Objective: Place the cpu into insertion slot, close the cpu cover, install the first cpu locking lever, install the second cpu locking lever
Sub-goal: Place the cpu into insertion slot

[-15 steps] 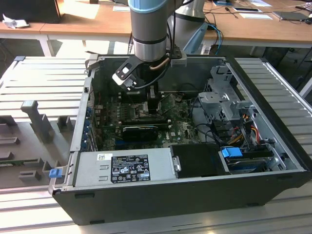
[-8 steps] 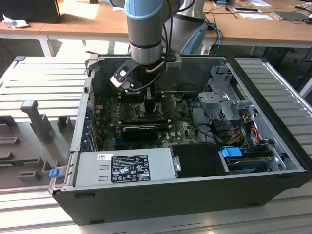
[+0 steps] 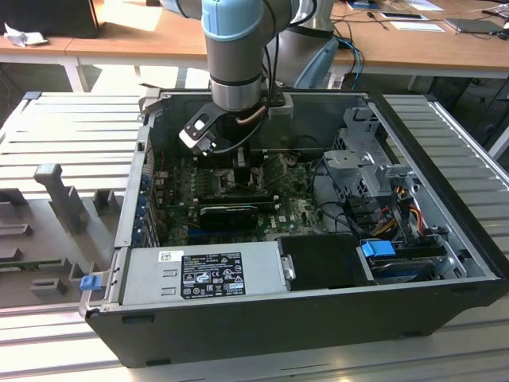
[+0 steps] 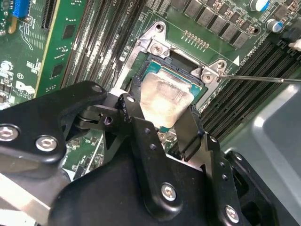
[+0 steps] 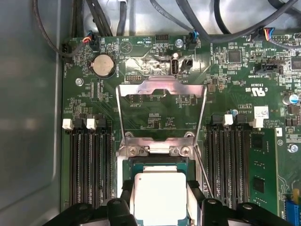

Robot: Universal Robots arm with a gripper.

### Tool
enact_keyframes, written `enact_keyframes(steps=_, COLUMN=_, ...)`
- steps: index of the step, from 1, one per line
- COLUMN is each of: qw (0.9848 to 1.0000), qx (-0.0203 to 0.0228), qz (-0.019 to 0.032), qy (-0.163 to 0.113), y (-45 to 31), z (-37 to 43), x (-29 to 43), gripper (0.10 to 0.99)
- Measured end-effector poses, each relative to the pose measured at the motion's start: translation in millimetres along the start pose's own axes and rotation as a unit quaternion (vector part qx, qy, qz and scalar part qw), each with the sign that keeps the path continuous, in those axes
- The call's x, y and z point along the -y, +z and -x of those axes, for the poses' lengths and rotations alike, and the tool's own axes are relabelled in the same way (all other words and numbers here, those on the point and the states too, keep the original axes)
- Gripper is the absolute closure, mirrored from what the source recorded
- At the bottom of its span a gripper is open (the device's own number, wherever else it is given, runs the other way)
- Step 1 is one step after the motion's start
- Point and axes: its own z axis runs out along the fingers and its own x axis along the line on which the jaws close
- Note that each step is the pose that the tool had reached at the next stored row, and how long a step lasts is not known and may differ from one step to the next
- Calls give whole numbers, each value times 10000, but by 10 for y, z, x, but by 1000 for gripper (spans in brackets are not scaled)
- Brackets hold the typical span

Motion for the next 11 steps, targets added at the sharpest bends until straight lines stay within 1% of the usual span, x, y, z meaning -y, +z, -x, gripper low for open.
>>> enact_keyframes(steps=6, qw=10000, qx=-2, qz=-4, qy=-27, y=45, z=0, x=-4, gripper=553)
enact_keyframes(steps=11, qw=10000, qx=-1, qz=-4, qy=-26, y=47, z=0, x=-4, gripper=553)
